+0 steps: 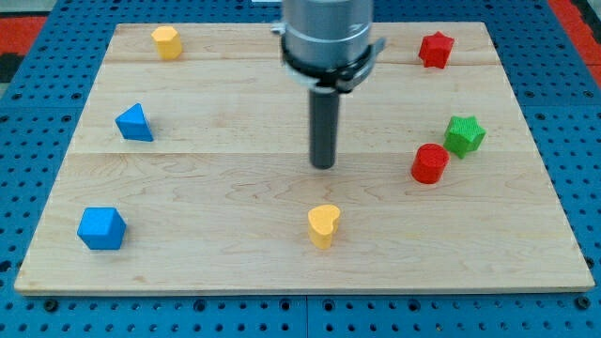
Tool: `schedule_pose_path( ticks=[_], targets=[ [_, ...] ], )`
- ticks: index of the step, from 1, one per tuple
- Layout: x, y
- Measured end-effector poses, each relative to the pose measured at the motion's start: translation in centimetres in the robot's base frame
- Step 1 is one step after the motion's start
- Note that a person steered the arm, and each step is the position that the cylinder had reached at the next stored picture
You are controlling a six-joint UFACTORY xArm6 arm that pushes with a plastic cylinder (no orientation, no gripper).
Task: Push red circle towards the bottom right
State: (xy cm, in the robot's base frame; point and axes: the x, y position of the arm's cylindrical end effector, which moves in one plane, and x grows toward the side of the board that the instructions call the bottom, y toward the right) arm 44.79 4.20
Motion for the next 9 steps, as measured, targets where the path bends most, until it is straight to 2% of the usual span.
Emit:
schedule_pose_path(
  ticks=[3,4,6,8,9],
  targets=[
    [-0.6,9.7],
    [1.3,12.7],
    [6.3,14.5],
    [5.3,15.6],
    [6.5,17.3]
  ],
)
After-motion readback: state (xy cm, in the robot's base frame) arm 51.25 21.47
